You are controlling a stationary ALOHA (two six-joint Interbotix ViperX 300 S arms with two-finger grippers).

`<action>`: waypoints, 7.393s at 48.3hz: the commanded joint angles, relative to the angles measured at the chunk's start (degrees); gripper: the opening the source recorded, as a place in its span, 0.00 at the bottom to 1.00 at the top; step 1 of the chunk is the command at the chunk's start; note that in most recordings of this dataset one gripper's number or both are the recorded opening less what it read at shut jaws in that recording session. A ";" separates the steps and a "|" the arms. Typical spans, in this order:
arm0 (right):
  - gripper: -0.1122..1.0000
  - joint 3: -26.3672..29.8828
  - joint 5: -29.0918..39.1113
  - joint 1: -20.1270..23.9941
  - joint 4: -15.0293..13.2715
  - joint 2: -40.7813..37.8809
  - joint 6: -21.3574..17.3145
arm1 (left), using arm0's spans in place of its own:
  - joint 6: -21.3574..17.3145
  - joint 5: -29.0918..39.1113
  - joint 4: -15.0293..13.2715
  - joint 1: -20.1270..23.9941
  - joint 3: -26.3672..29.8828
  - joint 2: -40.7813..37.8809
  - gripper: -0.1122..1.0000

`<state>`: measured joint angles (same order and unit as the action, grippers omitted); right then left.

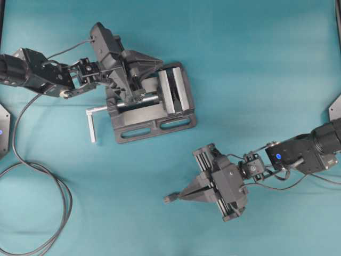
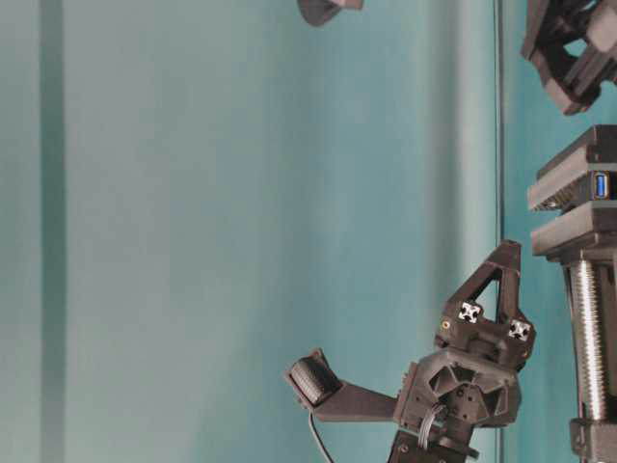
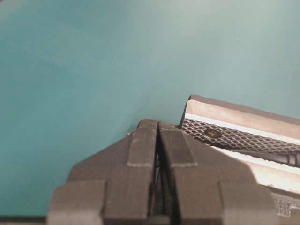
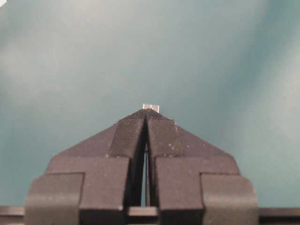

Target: Insert the USB cable into the fixed female connector.

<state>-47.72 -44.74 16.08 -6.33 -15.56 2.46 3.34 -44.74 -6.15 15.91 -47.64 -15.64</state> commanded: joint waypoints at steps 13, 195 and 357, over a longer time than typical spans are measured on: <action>0.10 1.14 -4.22 0.79 -0.09 0.88 -0.18 | -0.26 1.85 1.32 -2.37 0.09 5.45 0.11; 0.30 4.13 -9.58 0.62 0.79 -12.22 -5.19 | -1.05 39.20 2.02 -15.73 -41.40 82.62 1.00; 0.30 40.61 -51.50 14.59 114.52 -25.75 35.68 | -0.70 37.62 2.02 -15.64 -42.28 82.62 1.00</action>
<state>-8.09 -95.54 31.11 108.37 -42.54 38.06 2.55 -6.59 -4.39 0.18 -90.62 67.41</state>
